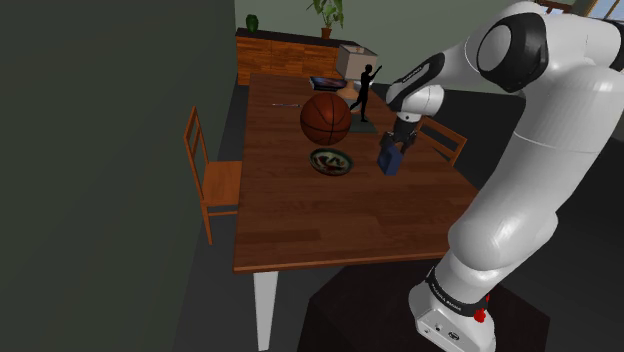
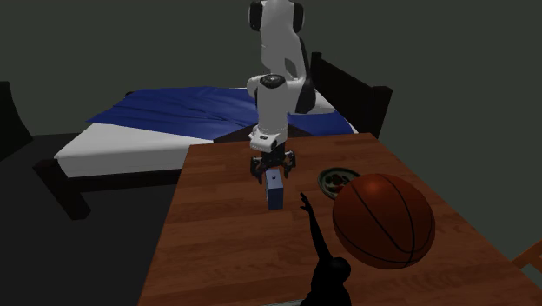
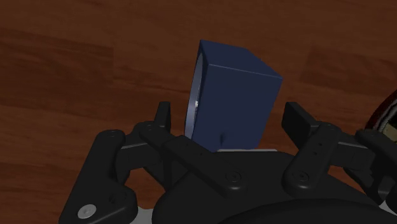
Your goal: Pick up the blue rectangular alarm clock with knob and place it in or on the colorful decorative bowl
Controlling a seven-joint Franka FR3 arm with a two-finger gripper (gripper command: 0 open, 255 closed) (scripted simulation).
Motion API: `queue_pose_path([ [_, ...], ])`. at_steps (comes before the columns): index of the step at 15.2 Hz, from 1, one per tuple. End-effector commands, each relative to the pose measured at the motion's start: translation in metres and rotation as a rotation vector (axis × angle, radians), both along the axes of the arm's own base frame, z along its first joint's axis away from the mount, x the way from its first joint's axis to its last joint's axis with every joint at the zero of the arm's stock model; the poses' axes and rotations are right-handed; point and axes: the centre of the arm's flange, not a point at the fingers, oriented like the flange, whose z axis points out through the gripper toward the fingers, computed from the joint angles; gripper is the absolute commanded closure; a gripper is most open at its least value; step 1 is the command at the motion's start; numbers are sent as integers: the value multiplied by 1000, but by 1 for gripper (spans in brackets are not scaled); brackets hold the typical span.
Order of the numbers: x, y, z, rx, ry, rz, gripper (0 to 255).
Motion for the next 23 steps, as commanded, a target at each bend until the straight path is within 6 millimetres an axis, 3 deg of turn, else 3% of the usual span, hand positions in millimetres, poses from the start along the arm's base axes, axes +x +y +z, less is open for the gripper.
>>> queue_pose_path([
  [1,0,0,-15,0,0,0,0],
  [9,0,0,-14,0,0,0,0],
  [10,0,0,-14,0,0,0,255],
  [19,0,0,-15,0,0,0,255],
  [23,0,0,7,0,0,0,255],
])
